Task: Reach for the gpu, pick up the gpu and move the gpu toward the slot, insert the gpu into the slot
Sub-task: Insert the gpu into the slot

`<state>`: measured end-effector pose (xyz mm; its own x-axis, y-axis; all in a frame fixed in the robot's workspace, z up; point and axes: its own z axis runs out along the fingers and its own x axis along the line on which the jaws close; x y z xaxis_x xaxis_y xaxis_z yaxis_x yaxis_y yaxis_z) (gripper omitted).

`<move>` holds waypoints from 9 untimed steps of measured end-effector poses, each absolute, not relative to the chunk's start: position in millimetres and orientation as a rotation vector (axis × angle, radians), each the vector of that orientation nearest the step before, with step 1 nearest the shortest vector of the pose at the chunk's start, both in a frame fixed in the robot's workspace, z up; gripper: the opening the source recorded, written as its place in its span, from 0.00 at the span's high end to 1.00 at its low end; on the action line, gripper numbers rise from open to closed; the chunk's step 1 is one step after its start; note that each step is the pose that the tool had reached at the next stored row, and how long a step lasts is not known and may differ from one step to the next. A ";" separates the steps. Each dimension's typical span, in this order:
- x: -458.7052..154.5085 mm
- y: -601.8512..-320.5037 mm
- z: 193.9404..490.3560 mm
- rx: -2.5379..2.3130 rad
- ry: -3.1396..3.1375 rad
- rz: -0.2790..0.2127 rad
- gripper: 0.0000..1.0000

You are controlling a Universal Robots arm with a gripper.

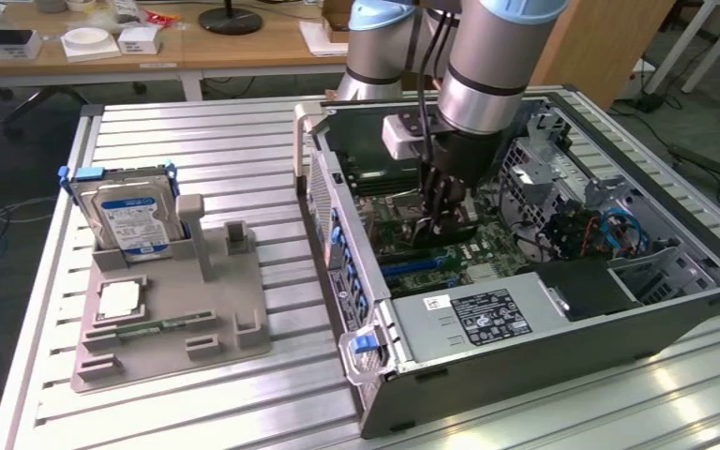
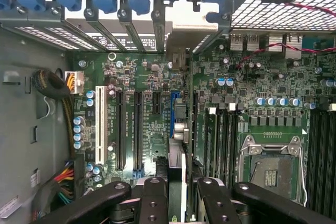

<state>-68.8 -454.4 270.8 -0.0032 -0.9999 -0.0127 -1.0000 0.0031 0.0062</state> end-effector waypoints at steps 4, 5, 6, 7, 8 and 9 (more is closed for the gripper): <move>-68.7 -454.9 269.2 -2.215 2.221 0.021 0.74; -68.7 -455.1 268.7 -2.214 2.222 0.021 0.74; -68.7 -455.2 268.1 -2.214 2.221 0.021 0.74; -68.7 -455.3 267.5 -2.214 2.221 0.021 0.74; -68.7 -455.4 267.1 -2.215 2.221 0.021 0.74; -68.7 -455.6 266.7 -2.215 2.221 0.021 0.74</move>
